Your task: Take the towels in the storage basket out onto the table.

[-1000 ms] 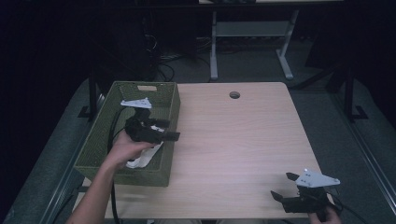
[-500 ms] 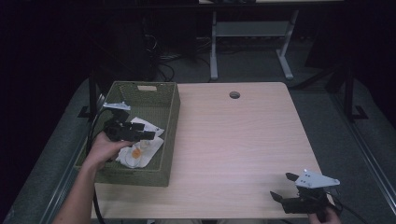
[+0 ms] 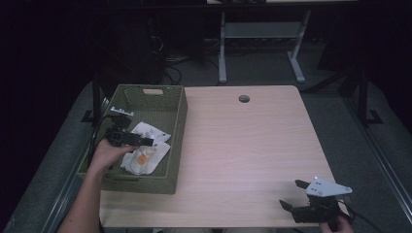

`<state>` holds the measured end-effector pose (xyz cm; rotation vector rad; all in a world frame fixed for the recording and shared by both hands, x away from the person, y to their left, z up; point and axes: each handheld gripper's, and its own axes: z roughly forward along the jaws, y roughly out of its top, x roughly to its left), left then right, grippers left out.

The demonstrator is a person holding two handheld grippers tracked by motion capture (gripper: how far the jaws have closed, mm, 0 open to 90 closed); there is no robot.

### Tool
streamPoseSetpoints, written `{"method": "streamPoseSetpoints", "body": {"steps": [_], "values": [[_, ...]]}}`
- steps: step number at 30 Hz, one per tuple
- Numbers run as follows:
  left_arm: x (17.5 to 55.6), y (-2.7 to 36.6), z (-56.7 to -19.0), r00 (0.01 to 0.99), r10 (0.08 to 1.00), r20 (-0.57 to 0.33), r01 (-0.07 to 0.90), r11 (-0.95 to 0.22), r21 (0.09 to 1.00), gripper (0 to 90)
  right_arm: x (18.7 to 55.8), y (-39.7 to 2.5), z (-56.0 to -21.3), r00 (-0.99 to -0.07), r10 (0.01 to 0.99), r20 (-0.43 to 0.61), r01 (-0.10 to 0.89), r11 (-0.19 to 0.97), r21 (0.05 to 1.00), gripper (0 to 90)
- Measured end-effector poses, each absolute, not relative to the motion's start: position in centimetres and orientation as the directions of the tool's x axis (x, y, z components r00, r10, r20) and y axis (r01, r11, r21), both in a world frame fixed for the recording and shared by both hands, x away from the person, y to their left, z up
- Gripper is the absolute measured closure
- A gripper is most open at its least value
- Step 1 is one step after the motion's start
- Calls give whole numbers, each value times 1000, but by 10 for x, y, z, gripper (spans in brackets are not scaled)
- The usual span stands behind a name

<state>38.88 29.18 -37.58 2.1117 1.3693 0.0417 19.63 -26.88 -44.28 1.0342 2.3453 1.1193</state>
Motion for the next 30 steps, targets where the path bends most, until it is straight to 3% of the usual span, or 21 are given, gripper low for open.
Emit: {"method": "streamPoseSetpoints", "body": {"steps": [6,8,18,30], "values": [[401,289,-388,376,882,-285,871,-231,434,299,196,-270,-442,-675,738,2,463,421,780,139],[404,285,-394,345,908,-237,888,-235,395,294,196,-271,-442,-677,736,0,462,425,779,139],[410,272,-415,345,925,-159,919,-299,257,285,195,-269,-442,-679,734,9,466,421,779,139],[409,264,-426,370,926,-76,917,-351,190,292,195,-270,-442,-675,738,6,465,419,780,139]]}}
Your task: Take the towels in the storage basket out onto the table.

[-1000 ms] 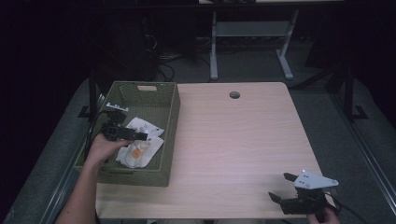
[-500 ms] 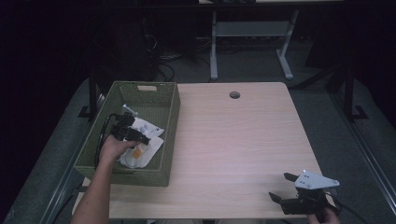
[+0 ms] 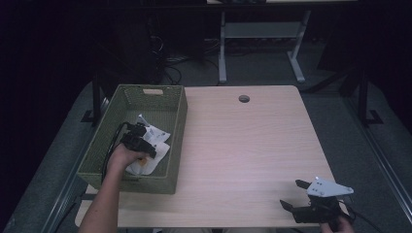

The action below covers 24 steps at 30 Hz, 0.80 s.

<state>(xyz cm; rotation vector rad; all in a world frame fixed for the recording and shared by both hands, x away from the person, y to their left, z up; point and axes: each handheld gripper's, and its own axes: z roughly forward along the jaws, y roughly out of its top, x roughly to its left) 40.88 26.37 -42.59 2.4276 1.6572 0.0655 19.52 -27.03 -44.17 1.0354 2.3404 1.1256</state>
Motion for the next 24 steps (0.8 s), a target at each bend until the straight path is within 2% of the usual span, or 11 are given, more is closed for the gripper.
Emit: {"method": "streamPoseSetpoints", "body": {"steps": [17,19,24], "values": [[410,262,-425,389,920,-52,912,-376,165,429,196,-267,-443,-680,734,-2,460,428,778,139],[410,262,-424,399,916,-48,907,-387,163,481,196,-267,-443,-680,733,-2,459,428,778,139],[410,262,-423,405,913,-53,906,-393,160,547,196,-266,-444,-681,732,1,463,430,775,139]]}}
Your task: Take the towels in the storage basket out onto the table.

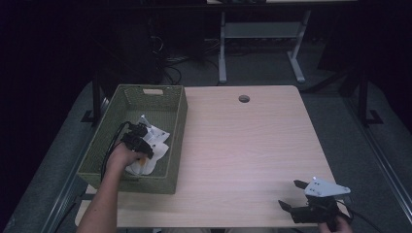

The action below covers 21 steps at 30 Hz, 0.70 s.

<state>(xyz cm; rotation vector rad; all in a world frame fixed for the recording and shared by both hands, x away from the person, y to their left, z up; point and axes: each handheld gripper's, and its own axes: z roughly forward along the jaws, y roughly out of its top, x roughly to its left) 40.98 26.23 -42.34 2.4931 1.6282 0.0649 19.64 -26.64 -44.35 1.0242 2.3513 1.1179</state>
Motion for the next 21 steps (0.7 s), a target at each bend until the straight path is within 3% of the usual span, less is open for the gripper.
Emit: {"method": "streamPoseSetpoints", "body": {"steps": [8,14,21], "values": [[412,270,-421,379,919,-107,918,-359,168,665,198,-268,-444,-675,738,5,470,424,774,139],[409,267,-419,411,907,-87,902,-391,183,697,199,-266,-445,-678,735,-3,468,435,769,139],[399,275,-403,423,892,-157,885,-370,283,714,199,-269,-445,-664,747,3,476,420,773,139]]}}
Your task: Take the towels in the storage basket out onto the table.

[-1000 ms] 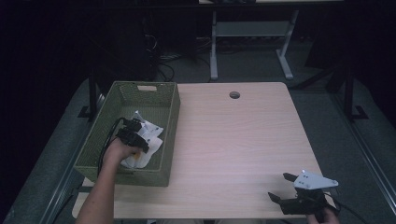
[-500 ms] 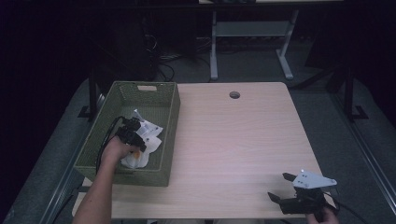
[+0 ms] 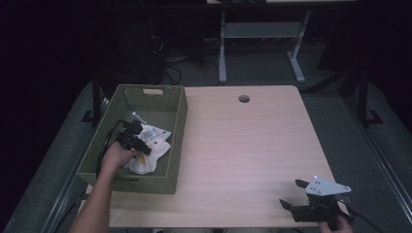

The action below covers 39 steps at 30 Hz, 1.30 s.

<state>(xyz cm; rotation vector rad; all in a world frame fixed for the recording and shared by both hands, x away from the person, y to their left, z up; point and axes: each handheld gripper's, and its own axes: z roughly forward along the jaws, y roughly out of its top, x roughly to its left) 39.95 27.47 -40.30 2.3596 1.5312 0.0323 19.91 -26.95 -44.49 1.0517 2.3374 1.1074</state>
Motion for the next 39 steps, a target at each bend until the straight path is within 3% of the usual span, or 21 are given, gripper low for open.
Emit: {"method": "streamPoseSetpoints", "body": {"steps": [6,12,25,39], "values": [[386,289,-372,426,876,-224,853,-307,423,713,199,-270,-444,-660,751,2,477,417,773,139],[373,296,-357,444,860,-251,823,-281,493,713,199,-272,-444,-653,757,3,476,408,779,139],[361,302,-360,460,832,-311,803,-240,546,711,199,-272,-444,-655,756,-6,467,411,783,139],[348,309,-352,449,779,-438,767,-84,636,710,198,-275,-442,-650,760,-2,465,399,790,139]]}}
